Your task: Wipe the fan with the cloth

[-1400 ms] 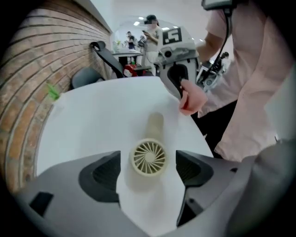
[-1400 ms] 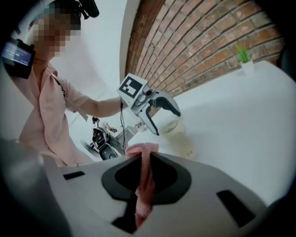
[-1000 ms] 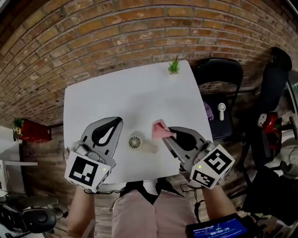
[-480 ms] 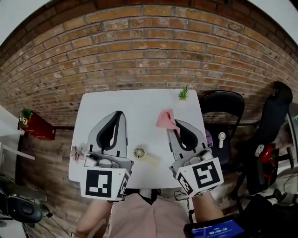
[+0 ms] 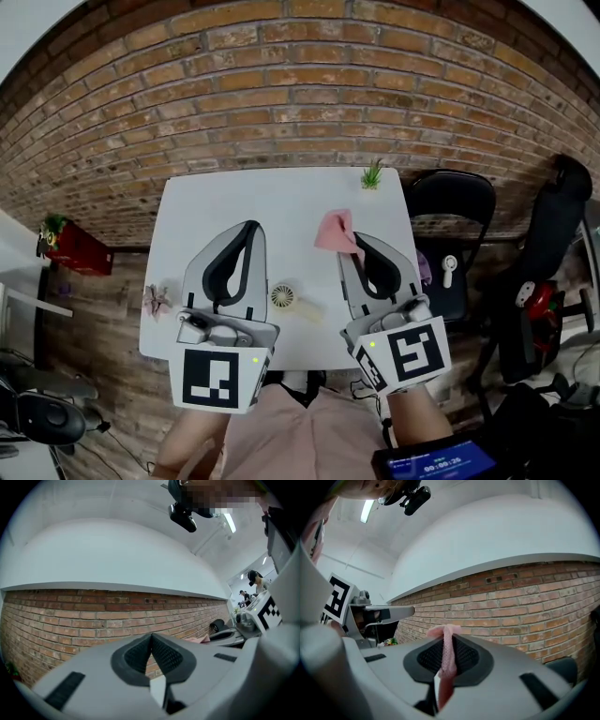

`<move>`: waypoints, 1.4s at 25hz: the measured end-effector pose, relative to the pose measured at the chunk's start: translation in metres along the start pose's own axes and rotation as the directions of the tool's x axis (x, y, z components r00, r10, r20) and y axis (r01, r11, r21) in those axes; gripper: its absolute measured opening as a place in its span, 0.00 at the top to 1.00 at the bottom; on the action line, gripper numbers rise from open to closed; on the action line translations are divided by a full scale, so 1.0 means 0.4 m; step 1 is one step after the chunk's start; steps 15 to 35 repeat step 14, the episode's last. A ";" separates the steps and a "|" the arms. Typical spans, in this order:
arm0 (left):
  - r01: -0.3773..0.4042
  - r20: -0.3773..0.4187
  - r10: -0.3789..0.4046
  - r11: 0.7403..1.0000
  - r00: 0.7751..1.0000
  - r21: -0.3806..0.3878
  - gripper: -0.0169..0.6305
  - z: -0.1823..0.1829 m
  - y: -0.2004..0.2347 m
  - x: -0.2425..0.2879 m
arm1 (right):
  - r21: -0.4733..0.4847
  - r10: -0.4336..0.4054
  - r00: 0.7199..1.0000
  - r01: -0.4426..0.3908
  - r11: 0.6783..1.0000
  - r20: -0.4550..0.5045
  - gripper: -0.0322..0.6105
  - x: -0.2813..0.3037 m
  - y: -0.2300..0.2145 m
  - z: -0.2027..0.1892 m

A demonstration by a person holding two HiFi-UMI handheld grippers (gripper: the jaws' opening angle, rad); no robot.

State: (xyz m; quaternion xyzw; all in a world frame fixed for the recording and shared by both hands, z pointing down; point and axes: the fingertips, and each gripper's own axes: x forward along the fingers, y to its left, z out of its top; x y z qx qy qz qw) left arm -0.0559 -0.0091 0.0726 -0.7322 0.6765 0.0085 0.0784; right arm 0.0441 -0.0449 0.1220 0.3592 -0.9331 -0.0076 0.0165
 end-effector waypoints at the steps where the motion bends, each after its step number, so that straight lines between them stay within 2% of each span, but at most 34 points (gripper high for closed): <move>1: 0.000 -0.001 0.000 1.000 1.000 0.001 0.96 0.000 -0.001 -0.001 | -0.001 0.001 1.000 -0.001 1.000 -0.001 0.90 -0.001 0.001 -0.001; 35: 0.005 -0.008 -0.004 1.000 1.000 0.022 0.96 -0.006 -0.011 -0.009 | -0.007 0.019 1.000 -0.019 1.000 -0.012 0.90 0.000 0.021 -0.014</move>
